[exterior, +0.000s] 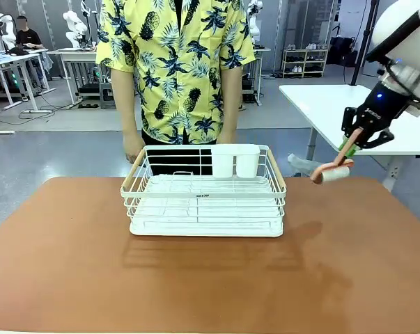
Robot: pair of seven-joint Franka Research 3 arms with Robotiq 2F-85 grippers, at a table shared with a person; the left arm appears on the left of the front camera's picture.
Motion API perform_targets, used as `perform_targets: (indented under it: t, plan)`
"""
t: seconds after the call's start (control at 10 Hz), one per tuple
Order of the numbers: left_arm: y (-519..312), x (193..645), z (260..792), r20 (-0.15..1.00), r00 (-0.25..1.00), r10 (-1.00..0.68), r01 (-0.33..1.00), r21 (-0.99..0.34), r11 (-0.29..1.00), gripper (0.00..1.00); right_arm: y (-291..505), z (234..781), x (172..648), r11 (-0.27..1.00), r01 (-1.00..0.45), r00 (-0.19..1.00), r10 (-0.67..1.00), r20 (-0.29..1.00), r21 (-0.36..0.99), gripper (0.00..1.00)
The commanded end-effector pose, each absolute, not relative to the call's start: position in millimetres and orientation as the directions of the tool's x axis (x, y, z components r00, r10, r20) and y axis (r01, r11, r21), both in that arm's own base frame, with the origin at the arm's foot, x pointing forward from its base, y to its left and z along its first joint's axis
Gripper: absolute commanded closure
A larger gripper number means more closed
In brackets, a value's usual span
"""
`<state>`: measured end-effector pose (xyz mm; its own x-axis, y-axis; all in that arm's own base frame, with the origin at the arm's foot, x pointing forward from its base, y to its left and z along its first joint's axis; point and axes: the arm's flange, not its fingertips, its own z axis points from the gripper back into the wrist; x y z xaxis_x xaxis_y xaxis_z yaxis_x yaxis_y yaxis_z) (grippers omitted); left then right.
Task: Clean the table.
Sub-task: Place the Lint Roller down when the Dish drying rack is positioned in the middle of the table.
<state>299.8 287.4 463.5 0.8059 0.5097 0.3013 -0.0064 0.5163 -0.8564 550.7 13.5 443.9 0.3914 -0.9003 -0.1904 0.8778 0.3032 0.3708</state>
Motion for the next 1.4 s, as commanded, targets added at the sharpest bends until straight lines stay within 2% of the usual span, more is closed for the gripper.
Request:
perform_targets:
  t: [0.0,0.3,0.6,0.9,1.3]
  plan:
    - [289,298,464,0.306,0.804,0.509,0.003,-0.86,0.511,0.0,34,406,531,0.248,0.838,0.325,-0.943,-0.079,0.487,0.79]
    - [289,298,464,0.306,0.804,0.509,0.003,-0.86,0.511,0.0,33,377,526,0.178,0.84,0.232,-0.972,-0.043,0.512,0.79]
    - [289,298,464,0.306,0.804,0.509,0.003,-0.86,0.511,0.0,34,347,533,0.091,0.861,0.151,-0.985,-0.081,0.5,0.79]
    - [289,298,464,0.306,0.804,0.509,0.003,-0.86,0.511,0.0,28,331,539,0.036,0.88,0.105,-0.987,-0.119,0.474,0.79]
    - [289,298,464,0.306,0.804,0.509,0.003,-0.86,0.511,0.0,23,329,539,0.029,0.89,0.094,-0.988,-0.12,0.456,0.79]
